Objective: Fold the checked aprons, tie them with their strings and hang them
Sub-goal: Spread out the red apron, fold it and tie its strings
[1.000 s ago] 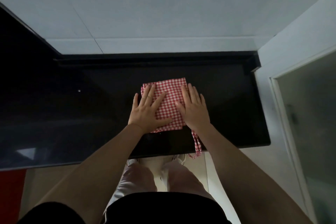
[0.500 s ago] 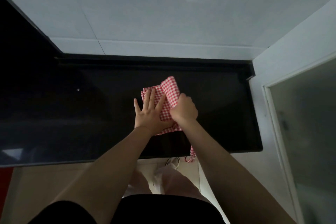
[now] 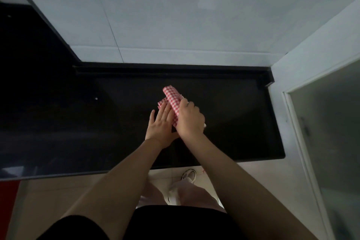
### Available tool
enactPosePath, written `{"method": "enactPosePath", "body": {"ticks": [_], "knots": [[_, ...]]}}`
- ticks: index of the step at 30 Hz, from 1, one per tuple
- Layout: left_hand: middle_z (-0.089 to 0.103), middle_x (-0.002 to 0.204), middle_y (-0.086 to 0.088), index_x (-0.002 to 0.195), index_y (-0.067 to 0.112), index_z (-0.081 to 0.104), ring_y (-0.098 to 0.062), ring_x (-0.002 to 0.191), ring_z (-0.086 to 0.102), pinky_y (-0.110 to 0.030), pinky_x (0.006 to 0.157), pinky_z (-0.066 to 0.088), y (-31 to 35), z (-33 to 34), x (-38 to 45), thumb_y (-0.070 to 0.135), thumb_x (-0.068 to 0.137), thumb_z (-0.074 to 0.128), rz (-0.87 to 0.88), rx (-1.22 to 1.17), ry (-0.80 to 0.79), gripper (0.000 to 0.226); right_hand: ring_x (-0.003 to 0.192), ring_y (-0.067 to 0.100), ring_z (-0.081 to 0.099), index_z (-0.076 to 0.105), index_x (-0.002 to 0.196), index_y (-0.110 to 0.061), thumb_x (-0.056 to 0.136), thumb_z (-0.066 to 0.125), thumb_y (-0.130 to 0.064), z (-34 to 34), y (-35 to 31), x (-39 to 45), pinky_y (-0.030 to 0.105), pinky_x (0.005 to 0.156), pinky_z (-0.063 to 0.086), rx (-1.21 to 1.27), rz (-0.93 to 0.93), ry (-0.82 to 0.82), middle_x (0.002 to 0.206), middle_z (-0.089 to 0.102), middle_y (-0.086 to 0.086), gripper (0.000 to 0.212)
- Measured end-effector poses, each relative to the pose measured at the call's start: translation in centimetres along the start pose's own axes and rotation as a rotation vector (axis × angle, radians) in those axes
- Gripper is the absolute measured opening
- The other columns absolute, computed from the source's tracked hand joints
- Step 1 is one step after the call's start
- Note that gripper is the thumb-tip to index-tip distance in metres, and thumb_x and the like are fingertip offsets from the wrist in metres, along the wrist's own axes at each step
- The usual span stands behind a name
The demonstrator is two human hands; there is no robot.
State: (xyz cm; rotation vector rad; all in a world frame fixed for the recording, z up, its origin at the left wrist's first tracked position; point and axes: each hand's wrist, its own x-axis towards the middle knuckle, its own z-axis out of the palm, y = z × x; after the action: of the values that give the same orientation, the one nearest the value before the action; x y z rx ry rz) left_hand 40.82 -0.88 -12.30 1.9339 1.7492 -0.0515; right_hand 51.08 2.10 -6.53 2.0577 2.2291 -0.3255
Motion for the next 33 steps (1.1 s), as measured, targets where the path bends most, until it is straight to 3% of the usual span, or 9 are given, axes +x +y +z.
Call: {"method": "enactPosePath", "body": {"ticks": [2, 5, 9, 11, 13, 15, 22, 28, 33], "knots": [[-0.019, 0.163, -0.001, 0.154, 0.021, -0.015, -0.017, 0.146, -0.025, -0.051, 0.122, -0.003, 0.3, -0.3, 0.1, 0.054, 0.093, 0.048, 0.012, 0.058, -0.025, 0.094, 0.112, 0.025, 0.057, 0.039, 0.134, -0.012, 0.091, 0.066, -0.031, 0.8, 0.0, -0.9, 0.037, 0.09, 0.052, 0.002, -0.07, 0.017, 0.128, 0.054, 0.012, 0.054], [-0.004, 0.165, 0.0, 0.156, 0.022, 0.0, -0.015, 0.15, -0.013, -0.049, 0.123, 0.003, -0.9, -0.9, -0.5, 0.048, 0.091, 0.058, 0.04, -0.149, 0.014, 0.091, 0.113, 0.023, 0.055, 0.042, 0.132, -0.011, 0.092, 0.063, -0.03, 1.9, 1.3, -1.6, 0.035, 0.092, 0.05, 0.01, -0.151, 0.038, 0.129, 0.053, 0.012, 0.049], [0.029, 0.155, -0.02, 0.145, 0.003, 0.03, -0.033, 0.148, 0.018, -0.054, 0.117, 0.028, -1.8, -1.5, -1.6, 0.013, 0.092, 0.045, 0.015, -0.201, 0.559, 0.056, 0.119, 0.025, 0.049, 0.038, 0.138, -0.009, 0.088, 0.065, -0.035, 2.3, 1.4, -2.2, 0.037, 0.096, 0.047, -0.014, -0.2, -0.009, 0.133, 0.047, 0.012, 0.062], [0.019, 0.161, -0.012, 0.152, 0.008, 0.024, -0.026, 0.151, 0.008, -0.05, 0.121, 0.018, -1.1, -2.2, -0.8, 0.008, 0.092, 0.044, 0.197, -0.023, 0.483, 0.063, 0.126, 0.026, 0.047, 0.035, 0.143, -0.009, 0.086, 0.07, -0.028, 2.4, 1.5, -2.4, 0.037, 0.103, 0.043, -0.025, -0.209, -0.014, 0.139, 0.045, 0.013, 0.07], [0.002, 0.165, -0.006, 0.156, 0.015, 0.004, -0.021, 0.151, -0.006, -0.045, 0.124, 0.006, -0.9, -2.6, 0.3, 0.014, 0.096, 0.04, 0.383, 0.194, 0.21, 0.07, 0.125, 0.023, 0.05, 0.038, 0.142, -0.009, 0.09, 0.067, -0.021, 2.6, 1.7, -2.7, 0.036, 0.106, 0.043, -0.032, -0.214, 0.013, 0.138, 0.048, 0.012, 0.06], [-0.013, 0.164, -0.006, 0.153, 0.015, -0.015, -0.02, 0.149, -0.017, -0.043, 0.124, -0.002, -1.7, -2.2, 0.7, 0.02, 0.098, 0.033, 0.368, 0.335, 0.046, 0.072, 0.117, 0.022, 0.056, 0.047, 0.134, -0.009, 0.093, 0.063, -0.02, 3.0, 1.9, -3.1, 0.035, 0.101, 0.047, -0.129, -0.226, 0.075, 0.13, 0.055, 0.011, 0.045], [-0.032, 0.158, -0.001, 0.151, 0.019, -0.025, -0.017, 0.146, -0.028, -0.039, 0.123, -0.008, -2.0, -0.2, -0.2, 0.06, 0.096, 0.033, 0.272, 0.253, -0.021, 0.09, 0.101, 0.03, 0.065, 0.059, 0.119, -0.005, 0.091, 0.063, -0.028, 5.4, 2.6, -3.7, 0.039, 0.086, 0.057, -0.384, -0.163, 0.17, 0.112, 0.065, 0.017, 0.036], [-0.033, 0.157, 0.001, 0.151, 0.02, -0.026, -0.015, 0.145, -0.028, -0.036, 0.121, -0.011, -1.6, 0.2, -0.3, 0.059, 0.096, 0.037, 0.228, 0.206, -0.031, 0.092, 0.089, 0.026, 0.068, 0.061, 0.109, -0.002, 0.09, 0.064, -0.026, 5.9, 3.7, -2.7, 0.035, 0.079, 0.057, -0.461, -0.221, 0.223, 0.101, 0.068, 0.016, 0.031], [-0.013, 0.164, -0.002, 0.153, 0.018, -0.015, -0.017, 0.15, -0.013, -0.038, 0.122, -0.006, -0.5, -0.1, -0.4, 0.044, 0.102, 0.033, 0.199, 0.234, 0.066, 0.075, 0.09, 0.023, 0.068, 0.064, 0.105, -0.005, 0.083, 0.075, -0.016, 3.1, 5.1, -1.8, 0.033, 0.08, 0.058, -0.194, -0.3, 0.176, 0.1, 0.068, 0.012, 0.027]]}}
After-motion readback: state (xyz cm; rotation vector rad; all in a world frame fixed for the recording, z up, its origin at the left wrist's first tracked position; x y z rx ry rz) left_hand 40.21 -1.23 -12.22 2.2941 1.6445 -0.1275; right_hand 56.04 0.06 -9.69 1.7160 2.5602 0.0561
